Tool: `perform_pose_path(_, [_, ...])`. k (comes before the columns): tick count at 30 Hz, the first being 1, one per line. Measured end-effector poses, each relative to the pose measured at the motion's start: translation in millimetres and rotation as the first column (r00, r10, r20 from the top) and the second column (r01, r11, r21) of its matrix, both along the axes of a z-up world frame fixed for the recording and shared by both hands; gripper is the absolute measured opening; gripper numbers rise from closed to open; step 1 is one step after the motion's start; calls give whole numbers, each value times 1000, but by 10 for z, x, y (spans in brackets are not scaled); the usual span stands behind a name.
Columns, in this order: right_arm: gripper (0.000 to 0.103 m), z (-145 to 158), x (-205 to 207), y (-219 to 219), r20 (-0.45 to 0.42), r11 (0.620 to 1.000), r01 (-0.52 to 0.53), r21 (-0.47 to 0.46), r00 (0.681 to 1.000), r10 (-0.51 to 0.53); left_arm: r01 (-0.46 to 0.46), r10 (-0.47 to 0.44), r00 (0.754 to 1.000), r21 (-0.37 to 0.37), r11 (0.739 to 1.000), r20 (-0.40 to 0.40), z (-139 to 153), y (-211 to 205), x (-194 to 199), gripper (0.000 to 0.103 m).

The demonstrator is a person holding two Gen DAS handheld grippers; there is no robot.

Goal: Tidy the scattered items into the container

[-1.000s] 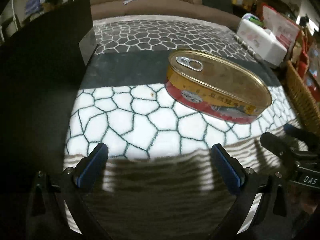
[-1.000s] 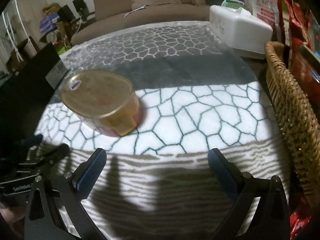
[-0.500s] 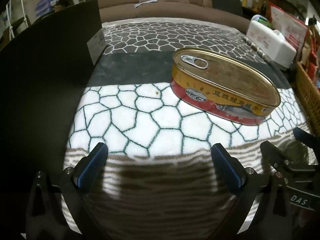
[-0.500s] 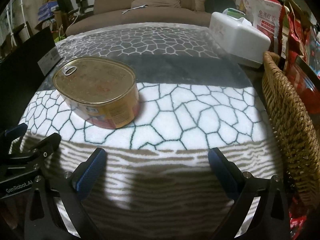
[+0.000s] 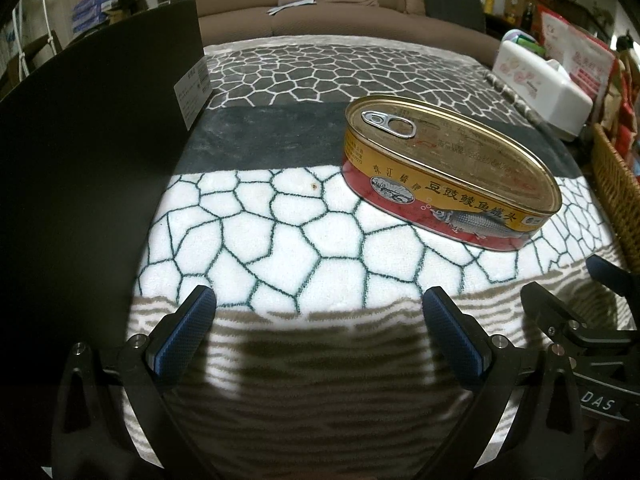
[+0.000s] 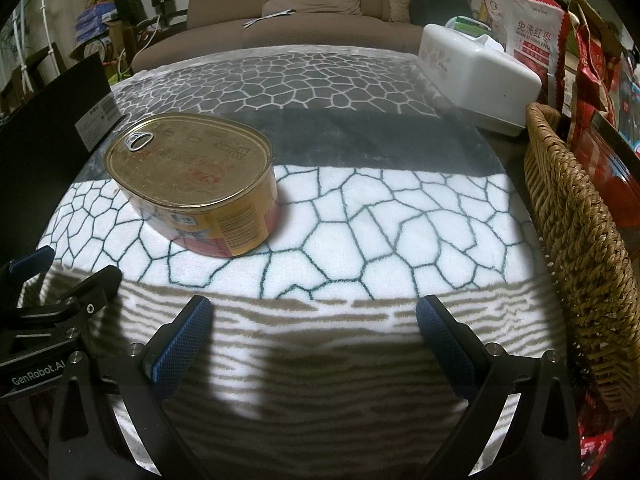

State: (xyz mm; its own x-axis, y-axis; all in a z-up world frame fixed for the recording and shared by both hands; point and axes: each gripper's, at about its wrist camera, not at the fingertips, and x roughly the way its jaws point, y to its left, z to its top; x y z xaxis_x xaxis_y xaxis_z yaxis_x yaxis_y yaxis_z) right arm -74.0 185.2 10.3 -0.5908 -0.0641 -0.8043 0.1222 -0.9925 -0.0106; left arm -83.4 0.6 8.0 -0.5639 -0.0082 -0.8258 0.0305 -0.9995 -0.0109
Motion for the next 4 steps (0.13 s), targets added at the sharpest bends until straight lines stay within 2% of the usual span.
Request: perform_pose_path(4, [103,1,-1,1,0,1000,0,0,1000,0,0,0,1000,0,1000,1,1,-1,-1,103])
